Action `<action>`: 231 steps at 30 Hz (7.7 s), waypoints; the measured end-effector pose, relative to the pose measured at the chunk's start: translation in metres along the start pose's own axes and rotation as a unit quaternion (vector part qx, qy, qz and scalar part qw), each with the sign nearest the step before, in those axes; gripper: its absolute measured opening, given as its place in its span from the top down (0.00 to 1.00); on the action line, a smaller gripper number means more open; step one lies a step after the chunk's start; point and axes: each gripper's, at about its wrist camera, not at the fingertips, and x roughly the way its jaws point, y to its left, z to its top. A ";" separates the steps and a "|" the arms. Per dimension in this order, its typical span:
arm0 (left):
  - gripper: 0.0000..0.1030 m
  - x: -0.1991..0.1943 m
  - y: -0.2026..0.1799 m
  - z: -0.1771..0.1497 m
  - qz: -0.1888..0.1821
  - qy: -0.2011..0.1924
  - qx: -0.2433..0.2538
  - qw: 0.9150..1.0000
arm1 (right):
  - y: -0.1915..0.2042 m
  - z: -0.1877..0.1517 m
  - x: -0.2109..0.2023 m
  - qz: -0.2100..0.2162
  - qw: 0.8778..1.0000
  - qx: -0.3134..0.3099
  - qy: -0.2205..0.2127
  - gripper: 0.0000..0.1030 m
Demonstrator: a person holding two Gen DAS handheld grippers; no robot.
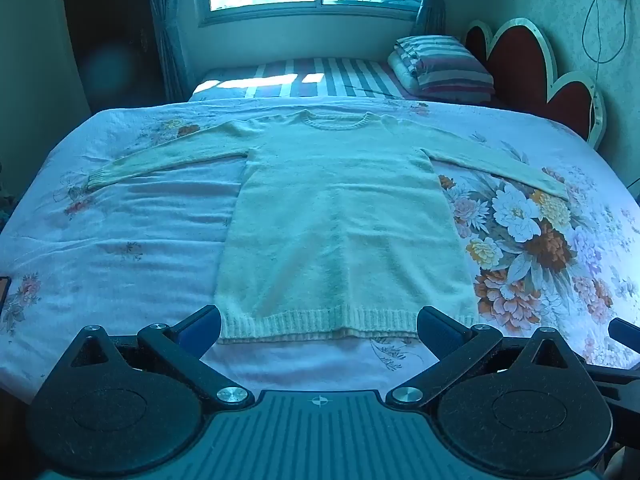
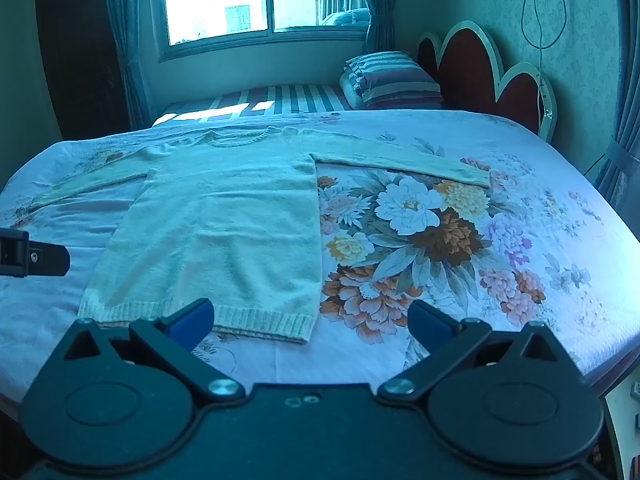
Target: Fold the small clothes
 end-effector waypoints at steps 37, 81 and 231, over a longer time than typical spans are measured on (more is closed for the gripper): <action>0.00 0.035 0.010 0.014 -0.026 0.018 0.009 0.999 | 0.012 0.017 0.026 -0.034 0.999 0.009 -0.005 0.00; 0.00 0.003 0.010 0.005 -0.019 -0.001 0.005 1.000 | 0.012 0.019 -0.009 -0.016 0.999 -0.003 -0.050 0.00; 0.00 0.347 -0.207 0.227 -0.034 0.047 0.046 0.997 | -0.356 0.107 0.371 0.047 0.905 0.420 -0.054 0.55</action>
